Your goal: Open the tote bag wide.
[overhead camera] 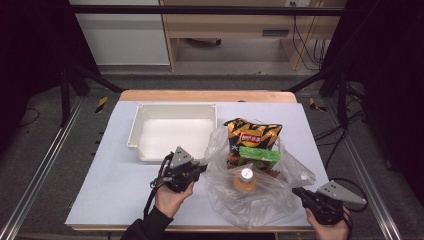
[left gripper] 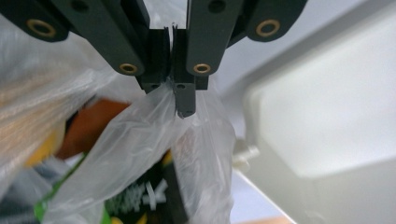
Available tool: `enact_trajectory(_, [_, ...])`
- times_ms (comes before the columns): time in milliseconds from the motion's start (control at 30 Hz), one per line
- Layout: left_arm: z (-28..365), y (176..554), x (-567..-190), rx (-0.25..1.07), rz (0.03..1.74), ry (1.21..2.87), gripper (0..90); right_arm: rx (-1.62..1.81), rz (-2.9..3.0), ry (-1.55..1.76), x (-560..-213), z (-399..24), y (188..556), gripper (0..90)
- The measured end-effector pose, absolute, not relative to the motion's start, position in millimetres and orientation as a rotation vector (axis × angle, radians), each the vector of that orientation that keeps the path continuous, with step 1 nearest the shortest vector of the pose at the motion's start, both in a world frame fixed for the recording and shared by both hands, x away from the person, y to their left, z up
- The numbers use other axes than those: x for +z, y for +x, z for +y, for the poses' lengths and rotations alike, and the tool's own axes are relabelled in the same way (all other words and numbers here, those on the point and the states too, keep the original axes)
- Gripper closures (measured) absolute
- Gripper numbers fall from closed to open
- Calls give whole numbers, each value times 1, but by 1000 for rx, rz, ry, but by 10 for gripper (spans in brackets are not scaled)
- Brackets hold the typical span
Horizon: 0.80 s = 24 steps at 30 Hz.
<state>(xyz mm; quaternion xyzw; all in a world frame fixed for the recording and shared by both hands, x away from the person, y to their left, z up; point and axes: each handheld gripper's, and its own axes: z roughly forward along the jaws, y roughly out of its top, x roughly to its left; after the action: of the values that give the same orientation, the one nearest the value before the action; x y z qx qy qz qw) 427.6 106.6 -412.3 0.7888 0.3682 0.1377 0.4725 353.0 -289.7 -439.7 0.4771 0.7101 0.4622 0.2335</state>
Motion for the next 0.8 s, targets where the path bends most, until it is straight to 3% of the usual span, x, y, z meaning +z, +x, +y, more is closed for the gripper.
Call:
enact_trajectory(233, [92,411,-428,306,824,1963,882,1216,1958,1309,-438,-287,352,900])
enact_trajectory(500, [116,396,-407,242,798,1906,891,1313,1949,1319,-432,-302,340,900])
enact_trajectory(800, [110,379,-389,298,689,1826,891,1286,2034,1278,-441,-288,347,900])
